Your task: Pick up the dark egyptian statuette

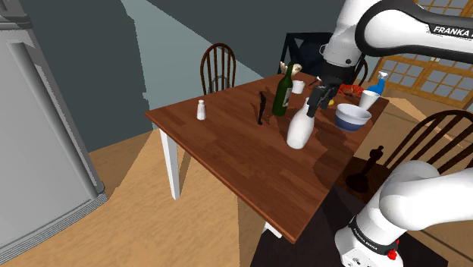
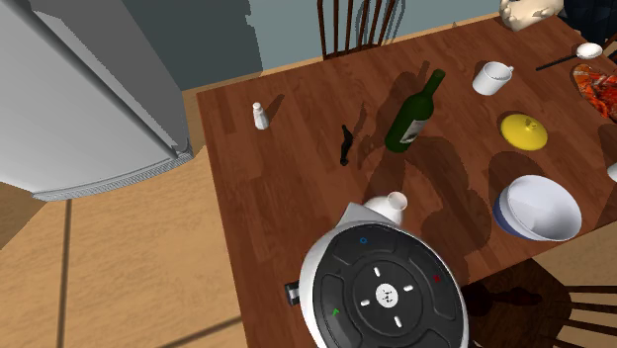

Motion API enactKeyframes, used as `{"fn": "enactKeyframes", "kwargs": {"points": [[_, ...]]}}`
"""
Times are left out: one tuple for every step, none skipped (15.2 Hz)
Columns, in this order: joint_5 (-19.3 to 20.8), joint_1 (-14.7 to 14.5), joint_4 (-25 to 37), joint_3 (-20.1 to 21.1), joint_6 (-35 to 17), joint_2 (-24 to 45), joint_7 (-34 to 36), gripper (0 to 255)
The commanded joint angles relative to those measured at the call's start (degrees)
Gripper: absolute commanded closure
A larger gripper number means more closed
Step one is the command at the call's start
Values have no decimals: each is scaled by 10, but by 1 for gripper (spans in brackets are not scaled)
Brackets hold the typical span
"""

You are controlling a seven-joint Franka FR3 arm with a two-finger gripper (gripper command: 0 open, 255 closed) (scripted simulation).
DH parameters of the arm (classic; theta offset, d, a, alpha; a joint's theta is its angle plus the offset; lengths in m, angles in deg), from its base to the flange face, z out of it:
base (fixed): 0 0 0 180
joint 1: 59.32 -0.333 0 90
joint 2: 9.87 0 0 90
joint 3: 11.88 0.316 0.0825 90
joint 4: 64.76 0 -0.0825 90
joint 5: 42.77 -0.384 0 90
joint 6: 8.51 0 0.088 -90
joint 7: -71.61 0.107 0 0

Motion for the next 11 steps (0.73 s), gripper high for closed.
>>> {"fn": "enactKeyframes", "kwargs": {"points": [[0,0,0,0,0,0,0,0],[0,5,10,1,-11,24,9,0],[0,10,20,3,-22,48,17,0],[1,15,31,4,-32,72,26,0],[1,20,43,5,-41,96,34,0],[2,25,55,5,-50,119,43,0],[3,29,68,6,-58,143,51,0],[4,34,82,6,-65,167,60,0],[5,38,96,6,-72,190,68,0],[6,42,111,6,-77,214,77,0],[7,46,127,6,-82,237,85,0]]}}
